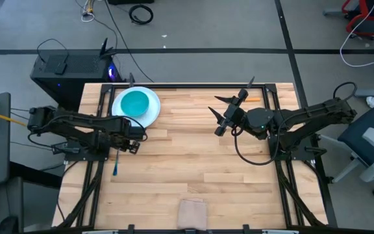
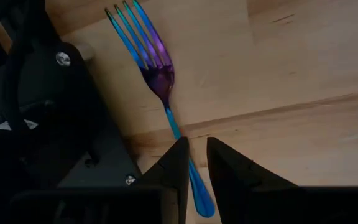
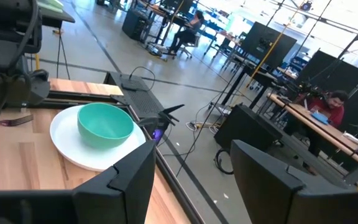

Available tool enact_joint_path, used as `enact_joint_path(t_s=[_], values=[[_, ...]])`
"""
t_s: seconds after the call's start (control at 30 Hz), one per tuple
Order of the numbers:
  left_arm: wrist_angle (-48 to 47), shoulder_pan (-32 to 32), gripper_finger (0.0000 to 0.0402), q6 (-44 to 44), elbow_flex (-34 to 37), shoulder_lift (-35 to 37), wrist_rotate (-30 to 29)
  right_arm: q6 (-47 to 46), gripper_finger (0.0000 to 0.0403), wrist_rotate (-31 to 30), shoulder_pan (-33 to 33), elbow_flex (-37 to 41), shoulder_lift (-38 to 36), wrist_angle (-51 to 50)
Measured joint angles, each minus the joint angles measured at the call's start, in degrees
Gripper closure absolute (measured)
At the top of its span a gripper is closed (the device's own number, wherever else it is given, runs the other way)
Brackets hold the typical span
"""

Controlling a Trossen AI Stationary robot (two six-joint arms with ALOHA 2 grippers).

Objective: Set table place
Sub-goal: Put the purple fork on the right side of the white plate

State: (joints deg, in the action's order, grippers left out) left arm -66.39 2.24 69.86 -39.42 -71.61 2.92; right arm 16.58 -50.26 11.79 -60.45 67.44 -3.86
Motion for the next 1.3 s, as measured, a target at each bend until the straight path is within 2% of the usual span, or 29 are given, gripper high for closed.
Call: enact_joint_path(t_s=[0.07,0.27,0.4,0.67,0.8,1.07,1.3], values=[[0.0,0.0,0.0338,-0.6,0.0,0.0,0.1,0.0,0.0188,0.0,0.0,0.0,0.0,0.0],[2.2,0.0,0.035,-10.3,-0.9,0.0,-0.4,0.0,0.0188,0.0,0.0,0.0,0.0,0.0],[2.7,-0.7,0.0358,-20.8,-2.4,0.0,-1.0,0.0,0.0188,0.0,0.0,0.0,0.0,0.0],[4.0,-0.9,0.0363,-22.5,-0.4,0.0,-0.9,0.0,0.0188,0.0,0.0,0.0,0.0,0.0],[6.6,-1.9,0.0363,-23.6,0.5,0.0,1.3,0.0,0.0188,0.0,0.0,0.0,0.0,0.0],[10.0,-9.2,0.0375,-34.2,0.5,0.0,1.5,0.0,0.0188,0.0,0.0,0.0,0.0,0.0],[7.4,-17.1,0.0389,-28.6,0.5,-0.8,4.8,0.0,0.0188,0.0,0.0,0.0,0.0,0.0]])
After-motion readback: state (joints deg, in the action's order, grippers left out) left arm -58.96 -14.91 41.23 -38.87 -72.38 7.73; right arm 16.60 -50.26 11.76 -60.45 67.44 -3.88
